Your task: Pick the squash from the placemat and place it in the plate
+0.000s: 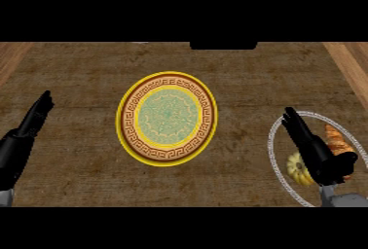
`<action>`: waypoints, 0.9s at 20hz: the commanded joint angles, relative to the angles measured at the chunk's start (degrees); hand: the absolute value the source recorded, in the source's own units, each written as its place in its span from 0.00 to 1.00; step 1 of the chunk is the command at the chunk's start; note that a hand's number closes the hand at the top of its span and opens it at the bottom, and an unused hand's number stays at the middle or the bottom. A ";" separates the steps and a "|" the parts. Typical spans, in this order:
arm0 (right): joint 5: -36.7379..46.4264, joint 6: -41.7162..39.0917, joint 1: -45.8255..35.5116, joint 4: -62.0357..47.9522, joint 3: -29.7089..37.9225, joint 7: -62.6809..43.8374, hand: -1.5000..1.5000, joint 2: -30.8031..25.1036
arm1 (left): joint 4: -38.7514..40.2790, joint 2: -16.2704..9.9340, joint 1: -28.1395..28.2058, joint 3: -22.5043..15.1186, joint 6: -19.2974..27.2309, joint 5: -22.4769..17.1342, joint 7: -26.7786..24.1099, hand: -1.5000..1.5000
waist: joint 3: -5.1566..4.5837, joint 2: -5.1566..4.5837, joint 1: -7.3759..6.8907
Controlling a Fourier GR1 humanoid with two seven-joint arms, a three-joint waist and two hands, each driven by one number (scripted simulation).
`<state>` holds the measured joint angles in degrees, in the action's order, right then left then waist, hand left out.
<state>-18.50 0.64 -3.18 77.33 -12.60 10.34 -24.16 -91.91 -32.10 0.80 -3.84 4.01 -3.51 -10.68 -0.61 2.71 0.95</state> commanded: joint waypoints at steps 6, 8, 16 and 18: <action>10.88 25.53 -9.24 16.82 3.66 -10.52 0.00 3.70 | 4.58 0.86 5.18 3.75 5.52 2.96 2.24 0.50 | 0.27 -1.98 -1.35; 25.28 31.36 -5.30 11.62 5.98 -4.49 0.00 -7.04 | 5.40 2.92 5.62 1.64 4.86 2.02 3.95 0.50 | -0.28 -1.63 1.61; 47.28 56.55 8.78 26.92 -5.75 -0.48 0.00 8.80 | 3.40 5.07 6.73 0.14 6.89 4.03 5.16 0.50 | 0.48 -2.09 0.75; 54.59 57.39 16.61 30.75 -12.18 -3.58 0.00 10.96 | 4.49 4.63 7.03 1.91 5.97 2.60 4.22 0.50 | 0.40 -2.12 0.71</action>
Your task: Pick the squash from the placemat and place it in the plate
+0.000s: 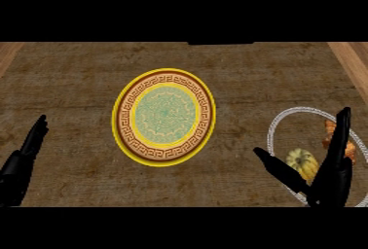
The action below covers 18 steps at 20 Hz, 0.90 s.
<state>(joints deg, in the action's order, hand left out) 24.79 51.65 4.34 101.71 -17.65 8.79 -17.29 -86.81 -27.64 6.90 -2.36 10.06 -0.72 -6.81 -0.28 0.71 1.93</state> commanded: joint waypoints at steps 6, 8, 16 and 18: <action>27.41 -7.42 18.35 8.45 -5.63 -19.87 0.00 0.90 | 0.37 -0.11 0.47 0.75 -0.62 0.39 -0.68 0.50 | -0.20 -0.52 -0.17; 32.45 -12.16 19.48 8.72 -4.63 -25.37 0.00 1.69 | 0.99 2.24 0.16 -0.97 1.08 1.80 -0.76 0.50 | -0.23 -0.79 -0.33; 48.50 -38.71 17.40 19.96 -2.33 -50.03 0.00 5.56 | -0.81 2.14 -1.71 -1.49 0.40 2.23 2.11 0.50 | 0.02 -0.84 -1.91; 51.47 -47.65 14.34 23.16 -4.40 -55.92 0.00 7.20 | 1.19 1.99 -2.45 -1.11 0.07 2.64 -0.32 0.50 | -0.07 -0.94 -2.19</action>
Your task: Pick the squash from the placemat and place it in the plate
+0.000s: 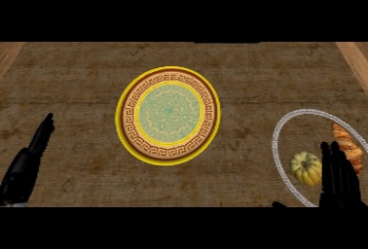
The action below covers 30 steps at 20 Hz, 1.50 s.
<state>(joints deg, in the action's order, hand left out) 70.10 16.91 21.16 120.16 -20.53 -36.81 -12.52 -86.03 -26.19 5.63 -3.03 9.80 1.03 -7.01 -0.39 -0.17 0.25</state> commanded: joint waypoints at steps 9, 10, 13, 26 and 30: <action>2.47 -40.38 -16.08 3.64 0.51 -23.38 0.00 7.21 | -2.40 0.41 1.91 1.03 -0.92 0.99 0.54 0.50 | 0.34 0.19 -0.99; 0.02 -42.82 -17.97 2.64 4.30 -22.97 0.00 6.50 | -0.87 0.73 1.34 1.25 -1.63 0.49 -0.15 0.50 | 0.34 0.11 -0.88; 0.09 -43.04 -15.08 -1.82 4.26 -21.30 0.00 5.82 | 1.85 0.31 0.61 2.41 -2.81 0.18 -2.11 0.50 | 0.34 0.12 -0.65; -4.26 -48.54 -18.17 -8.28 12.04 -16.02 0.00 6.89 | -2.84 3.25 2.78 3.65 -3.59 3.52 0.31 0.50 | 0.40 0.23 -0.40; -4.31 -49.02 -20.89 -10.87 13.61 -16.32 0.00 7.84 | 4.64 6.02 -1.66 4.23 -3.79 5.60 -2.84 0.50 | 0.38 0.17 -0.24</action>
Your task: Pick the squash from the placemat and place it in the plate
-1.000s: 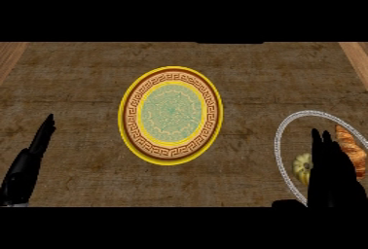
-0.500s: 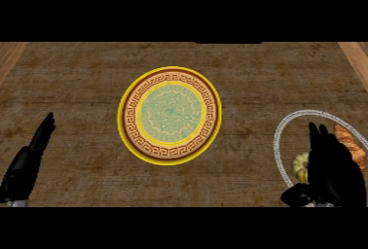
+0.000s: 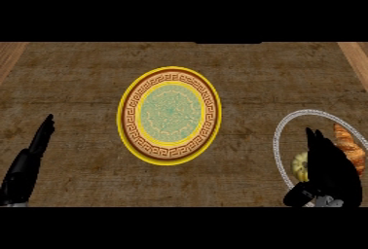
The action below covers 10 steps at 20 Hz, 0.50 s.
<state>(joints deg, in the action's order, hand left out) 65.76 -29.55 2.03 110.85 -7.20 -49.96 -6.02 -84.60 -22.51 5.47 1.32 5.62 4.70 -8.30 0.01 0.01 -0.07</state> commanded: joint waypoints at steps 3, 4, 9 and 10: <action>-1.01 -1.62 -2.61 -6.25 4.28 0.16 0.00 -1.08 | -5.37 3.34 4.25 -1.60 1.16 2.97 1.59 0.50 | 0.01 0.03 -0.22; -0.45 1.73 0.18 -6.12 4.17 2.09 0.00 -1.39 | -0.15 2.98 -0.99 0.42 0.19 3.12 0.67 0.50 | 0.00 0.00 0.10; -1.89 3.38 -0.58 -10.20 6.89 5.78 0.00 -2.83 | 2.12 2.10 -0.72 3.81 -3.88 1.83 -2.54 0.50 | -0.01 -0.01 0.00; -0.50 2.94 -2.77 -10.49 5.37 3.56 0.00 -1.43 | -0.79 2.32 0.00 4.05 -4.30 2.58 0.96 0.50 | 0.00 0.01 -0.07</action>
<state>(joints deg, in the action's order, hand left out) 64.93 -27.79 0.88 103.23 -2.38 -46.62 -7.71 -84.31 -20.01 4.60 3.33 3.59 7.34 -8.04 0.00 0.01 -0.06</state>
